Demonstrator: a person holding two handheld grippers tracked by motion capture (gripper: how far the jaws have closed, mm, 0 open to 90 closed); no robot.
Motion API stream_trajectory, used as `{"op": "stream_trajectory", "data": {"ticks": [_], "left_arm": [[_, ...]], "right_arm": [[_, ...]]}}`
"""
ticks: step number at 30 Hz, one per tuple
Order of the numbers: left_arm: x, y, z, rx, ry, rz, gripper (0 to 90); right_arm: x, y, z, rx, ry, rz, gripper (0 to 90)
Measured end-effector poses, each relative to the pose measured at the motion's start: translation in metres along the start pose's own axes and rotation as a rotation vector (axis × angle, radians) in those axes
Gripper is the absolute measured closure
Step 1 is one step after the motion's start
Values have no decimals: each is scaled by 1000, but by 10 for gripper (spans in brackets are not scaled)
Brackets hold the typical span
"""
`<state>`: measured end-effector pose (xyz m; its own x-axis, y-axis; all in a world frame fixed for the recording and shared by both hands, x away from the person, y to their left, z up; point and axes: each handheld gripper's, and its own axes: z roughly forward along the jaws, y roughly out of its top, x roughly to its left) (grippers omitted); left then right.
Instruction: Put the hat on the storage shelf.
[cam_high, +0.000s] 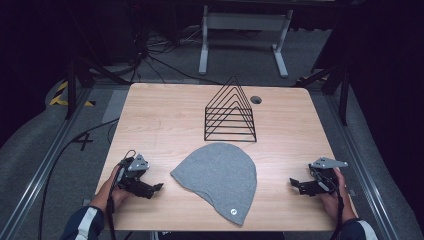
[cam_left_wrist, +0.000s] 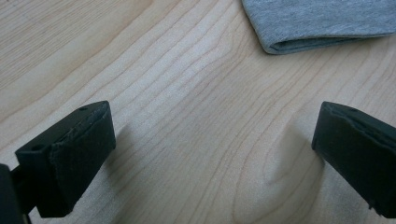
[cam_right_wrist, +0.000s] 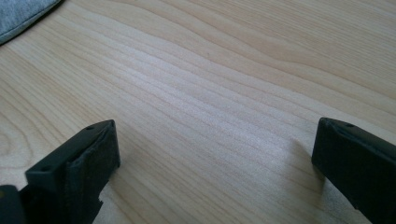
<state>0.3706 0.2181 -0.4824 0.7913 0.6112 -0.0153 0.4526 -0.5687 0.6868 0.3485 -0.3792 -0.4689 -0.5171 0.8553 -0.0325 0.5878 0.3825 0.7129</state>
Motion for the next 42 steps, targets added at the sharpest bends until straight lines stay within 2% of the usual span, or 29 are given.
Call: {"op": "stream_trajectory", "data": {"ticks": [9, 11, 13, 15, 16, 17, 18, 19, 21, 22, 26, 27, 28, 30, 33, 35, 38, 42], "left_arm": [[0, 0, -1, 1, 2, 3, 9], [3, 1, -2, 14, -20, 37, 17], [2, 2, -2, -1, -38, 47, 65], [4, 6, -3, -4, -63, 52, 164], [4, 9, -2, -9, -68, 49, 200], [4, 13, -2, -5, -64, 54, 213], [2, 16, -2, -22, -55, 61, 213], [2, 16, -2, -22, -55, 61, 220], [-1, 31, -1, -53, -54, 74, 274], [-3, 36, 0, -67, -41, 87, 288], [-10, 57, 10, -79, -60, 126, 351], [-13, 61, 14, -76, -59, 145, 370], [-13, 61, 14, -76, -59, 145, 386], [-18, 73, 27, -52, -84, 176, 408], [-22, 84, 37, -52, -102, 191, 450], [-24, 88, 44, -53, -107, 205, 477], [-27, 91, 53, -16, -110, 234, 501], [-28, 87, 58, 15, -132, 235, 515]], "right_arm": [[0, 0, 0, 0, 3, -2, 4], [1, 0, 0, 0, 6, -5, 4], [2, 0, 0, 1, 19, -15, 4], [3, 2, 0, 21, 36, -34, 5], [4, 3, -1, 40, 49, -55, 26], [7, 4, -3, 39, 69, -74, 142], [10, 6, -6, 16, 91, -92, 293], [15, 8, -8, 0, 91, -102, 308], [25, 15, -9, -17, 94, -113, 407], [31, 20, -10, -29, 108, -115, 425], [64, 35, -6, -56, 160, -167, 529], [74, 38, -3, -58, 185, -185, 559], [83, 40, -1, -58, 201, -204, 594], [102, 44, 4, -65, 244, -228, 642], [129, 48, 8, -72, 317, -273, 729], [147, 49, 10, -70, 357, -318, 764], [168, 49, 14, -60, 416, -372, 792], [181, 45, 22, -23, 440, -422, 810]]}}
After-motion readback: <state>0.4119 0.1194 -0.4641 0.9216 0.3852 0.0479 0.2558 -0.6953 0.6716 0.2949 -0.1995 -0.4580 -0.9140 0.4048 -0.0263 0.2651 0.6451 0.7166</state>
